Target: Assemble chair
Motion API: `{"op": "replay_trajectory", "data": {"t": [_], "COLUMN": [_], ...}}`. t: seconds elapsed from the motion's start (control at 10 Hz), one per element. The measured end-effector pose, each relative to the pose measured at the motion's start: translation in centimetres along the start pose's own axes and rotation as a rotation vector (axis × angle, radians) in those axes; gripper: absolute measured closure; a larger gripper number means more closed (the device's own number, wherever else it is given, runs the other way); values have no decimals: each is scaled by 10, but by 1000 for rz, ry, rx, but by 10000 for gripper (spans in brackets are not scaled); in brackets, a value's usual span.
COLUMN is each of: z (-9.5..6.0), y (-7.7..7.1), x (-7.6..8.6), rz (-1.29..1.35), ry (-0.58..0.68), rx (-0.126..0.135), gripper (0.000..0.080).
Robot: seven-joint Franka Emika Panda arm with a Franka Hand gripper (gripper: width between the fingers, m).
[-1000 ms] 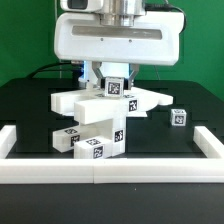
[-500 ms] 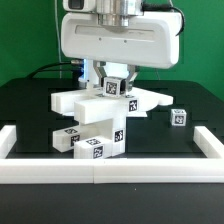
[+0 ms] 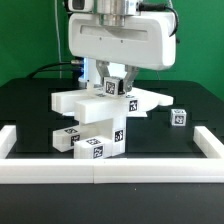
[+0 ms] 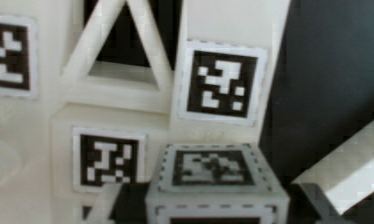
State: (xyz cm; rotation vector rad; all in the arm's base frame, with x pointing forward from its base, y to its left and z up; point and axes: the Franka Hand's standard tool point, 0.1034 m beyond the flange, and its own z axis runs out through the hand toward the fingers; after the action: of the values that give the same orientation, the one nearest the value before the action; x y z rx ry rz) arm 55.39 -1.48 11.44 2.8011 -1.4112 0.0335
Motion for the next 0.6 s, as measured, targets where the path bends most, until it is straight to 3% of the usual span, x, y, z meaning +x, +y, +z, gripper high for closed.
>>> {"op": "replay_trajectory", "data": {"t": [0.1, 0.2, 0.3, 0.4, 0.5, 0.6], "z": [0, 0, 0, 0, 0, 0], "y": [0, 0, 0, 0, 0, -1], "x": [0, 0, 0, 0, 0, 1], "rz": [4, 2, -19, -76, -106, -207], "ry": [0, 0, 1, 2, 4, 9], "rx": [0, 0, -1, -2, -1, 2], "gripper": [514, 423, 423, 238, 238, 166]}}
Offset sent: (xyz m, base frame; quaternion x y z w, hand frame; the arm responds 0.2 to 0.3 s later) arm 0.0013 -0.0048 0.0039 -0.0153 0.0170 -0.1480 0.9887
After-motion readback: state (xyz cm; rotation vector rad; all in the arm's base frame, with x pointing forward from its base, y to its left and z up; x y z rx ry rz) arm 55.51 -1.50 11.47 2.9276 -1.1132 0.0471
